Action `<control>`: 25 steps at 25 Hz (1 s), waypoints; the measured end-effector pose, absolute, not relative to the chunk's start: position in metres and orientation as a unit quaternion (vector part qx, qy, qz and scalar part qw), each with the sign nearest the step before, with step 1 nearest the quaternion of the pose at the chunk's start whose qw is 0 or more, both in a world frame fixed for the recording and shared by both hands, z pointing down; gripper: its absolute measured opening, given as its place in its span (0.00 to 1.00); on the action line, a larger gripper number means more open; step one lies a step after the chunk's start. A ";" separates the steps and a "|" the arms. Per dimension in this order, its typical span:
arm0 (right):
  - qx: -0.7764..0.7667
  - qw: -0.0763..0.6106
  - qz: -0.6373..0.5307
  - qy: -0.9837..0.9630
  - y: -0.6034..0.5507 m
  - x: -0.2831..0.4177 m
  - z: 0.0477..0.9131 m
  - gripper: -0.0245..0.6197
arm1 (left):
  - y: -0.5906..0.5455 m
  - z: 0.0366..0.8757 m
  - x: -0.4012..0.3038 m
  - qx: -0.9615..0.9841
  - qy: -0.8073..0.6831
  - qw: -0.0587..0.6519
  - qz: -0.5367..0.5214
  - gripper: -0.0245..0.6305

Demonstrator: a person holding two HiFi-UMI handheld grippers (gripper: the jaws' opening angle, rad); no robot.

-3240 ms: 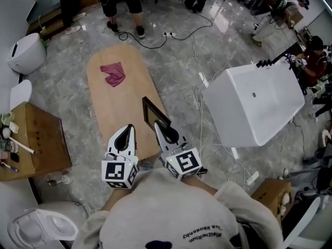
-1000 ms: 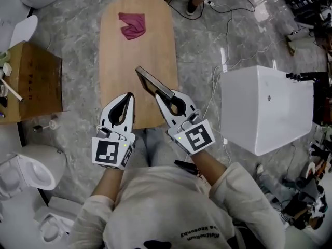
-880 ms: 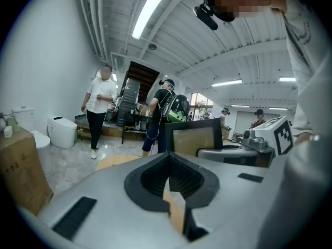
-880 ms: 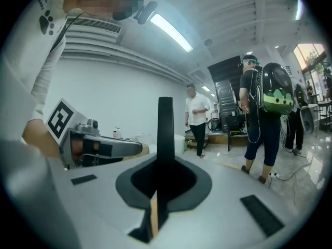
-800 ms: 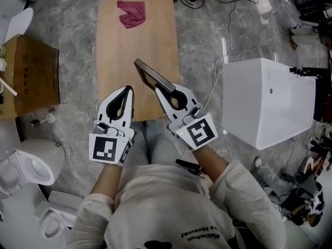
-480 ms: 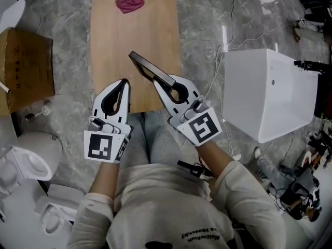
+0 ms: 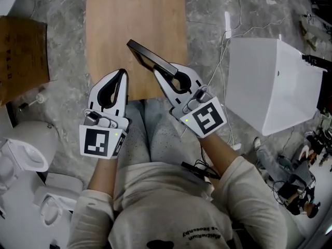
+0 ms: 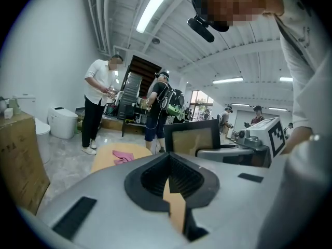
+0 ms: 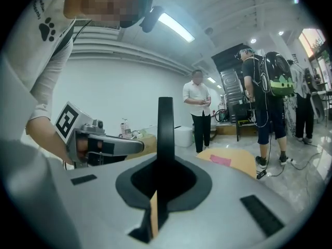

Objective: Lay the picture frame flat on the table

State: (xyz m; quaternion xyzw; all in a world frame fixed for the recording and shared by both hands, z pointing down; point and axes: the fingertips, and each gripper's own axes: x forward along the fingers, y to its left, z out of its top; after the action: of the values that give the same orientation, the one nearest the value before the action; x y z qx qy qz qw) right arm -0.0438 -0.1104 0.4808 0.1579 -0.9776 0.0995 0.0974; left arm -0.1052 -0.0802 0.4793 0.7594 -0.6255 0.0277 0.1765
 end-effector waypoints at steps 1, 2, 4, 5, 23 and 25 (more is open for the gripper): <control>0.157 0.094 0.103 -0.978 -0.109 -0.045 0.484 0.06 | -0.079 0.483 -0.105 0.759 -0.626 0.177 0.028 0.05; 0.157 0.091 0.106 -0.978 -0.108 -0.046 0.486 0.06 | -0.078 0.486 -0.106 0.759 -0.626 0.179 0.029 0.05; 0.153 0.089 0.110 -0.978 -0.105 -0.048 0.492 0.06 | -0.077 0.491 -0.107 0.758 -0.626 0.181 0.029 0.05; 0.151 0.091 0.111 -0.978 -0.104 -0.048 0.495 0.06 | -0.077 0.494 -0.107 0.757 -0.627 0.182 0.029 0.05; 0.126 0.104 0.142 -0.976 -0.096 -0.050 0.551 0.06 | -0.074 0.553 -0.105 0.766 -0.605 0.212 0.042 0.05; 0.116 0.105 0.149 -0.976 -0.093 -0.049 0.557 0.06 | -0.075 0.561 -0.102 0.769 -0.599 0.217 0.051 0.05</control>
State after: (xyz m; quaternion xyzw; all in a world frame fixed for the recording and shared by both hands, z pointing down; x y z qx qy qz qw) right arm -0.0487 -0.0930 0.5570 0.1161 -0.9764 0.1487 0.1054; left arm -0.1025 -0.0753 0.5608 0.7687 -0.5995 0.0508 0.2174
